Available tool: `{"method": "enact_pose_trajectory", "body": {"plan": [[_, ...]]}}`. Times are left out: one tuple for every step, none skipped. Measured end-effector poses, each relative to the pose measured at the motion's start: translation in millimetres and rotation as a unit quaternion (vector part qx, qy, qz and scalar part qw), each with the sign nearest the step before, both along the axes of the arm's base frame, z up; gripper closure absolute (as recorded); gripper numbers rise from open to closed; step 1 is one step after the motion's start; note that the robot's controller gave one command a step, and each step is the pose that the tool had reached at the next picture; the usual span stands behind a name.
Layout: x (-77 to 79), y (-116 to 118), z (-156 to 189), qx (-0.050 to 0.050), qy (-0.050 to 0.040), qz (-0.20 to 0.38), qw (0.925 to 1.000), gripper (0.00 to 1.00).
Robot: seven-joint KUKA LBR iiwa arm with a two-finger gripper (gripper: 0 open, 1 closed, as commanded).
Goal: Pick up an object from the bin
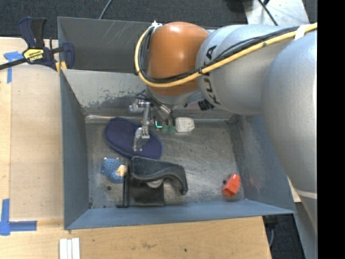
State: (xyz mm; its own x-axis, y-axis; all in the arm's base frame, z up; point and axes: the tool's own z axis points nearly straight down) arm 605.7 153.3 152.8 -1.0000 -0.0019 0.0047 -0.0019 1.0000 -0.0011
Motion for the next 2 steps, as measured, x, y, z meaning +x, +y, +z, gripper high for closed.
{"method": "enact_pose_trajectory", "body": {"plan": [[16.1, -49.8, -74.0, 0.007, -0.005, 0.012, 0.9999, 0.0], [16.1, -48.2, -70.4, 0.005, -0.0043, 0.015, 0.9999, 1.0]]}}
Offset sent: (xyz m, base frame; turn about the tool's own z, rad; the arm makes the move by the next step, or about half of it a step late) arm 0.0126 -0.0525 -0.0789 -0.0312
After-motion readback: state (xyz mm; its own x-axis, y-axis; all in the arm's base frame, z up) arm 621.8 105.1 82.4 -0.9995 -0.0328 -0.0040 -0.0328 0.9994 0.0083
